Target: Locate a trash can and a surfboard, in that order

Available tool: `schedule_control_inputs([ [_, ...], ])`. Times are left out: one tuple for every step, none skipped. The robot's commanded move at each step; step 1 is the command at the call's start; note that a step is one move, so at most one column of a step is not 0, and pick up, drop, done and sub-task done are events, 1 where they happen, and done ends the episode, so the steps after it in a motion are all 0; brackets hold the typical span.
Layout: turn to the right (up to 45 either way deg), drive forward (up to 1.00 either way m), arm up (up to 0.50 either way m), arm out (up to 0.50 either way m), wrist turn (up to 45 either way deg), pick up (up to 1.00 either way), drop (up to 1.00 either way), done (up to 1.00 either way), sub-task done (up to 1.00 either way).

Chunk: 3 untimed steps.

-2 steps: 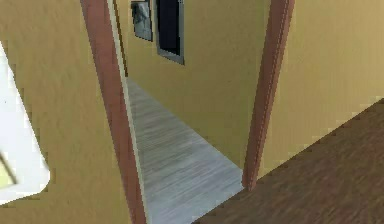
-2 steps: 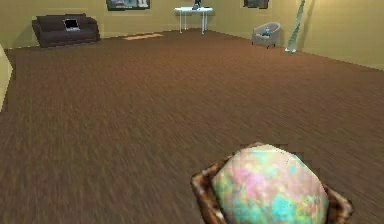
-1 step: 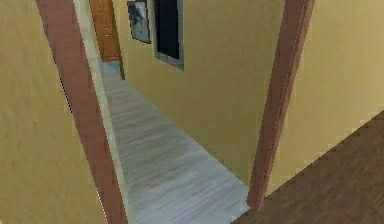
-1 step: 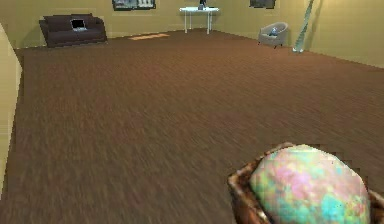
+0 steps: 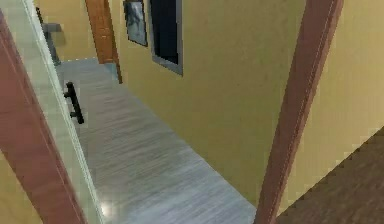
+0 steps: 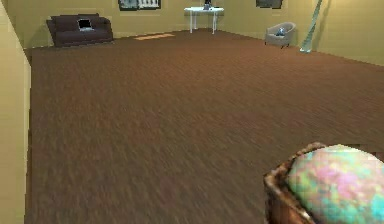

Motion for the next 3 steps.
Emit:
schedule_control_inputs([
  [45.0, 0.00, 0.00, 0.00, 0.0, 0.00, 0.00, 0.00, 0.00],
  [45.0, 0.00, 0.00, 0.00, 0.0, 0.00, 0.00, 0.00, 0.00],
  [27.0, 0.00, 0.00, 0.00, 0.0, 0.00, 0.00, 0.00, 0.00],
])
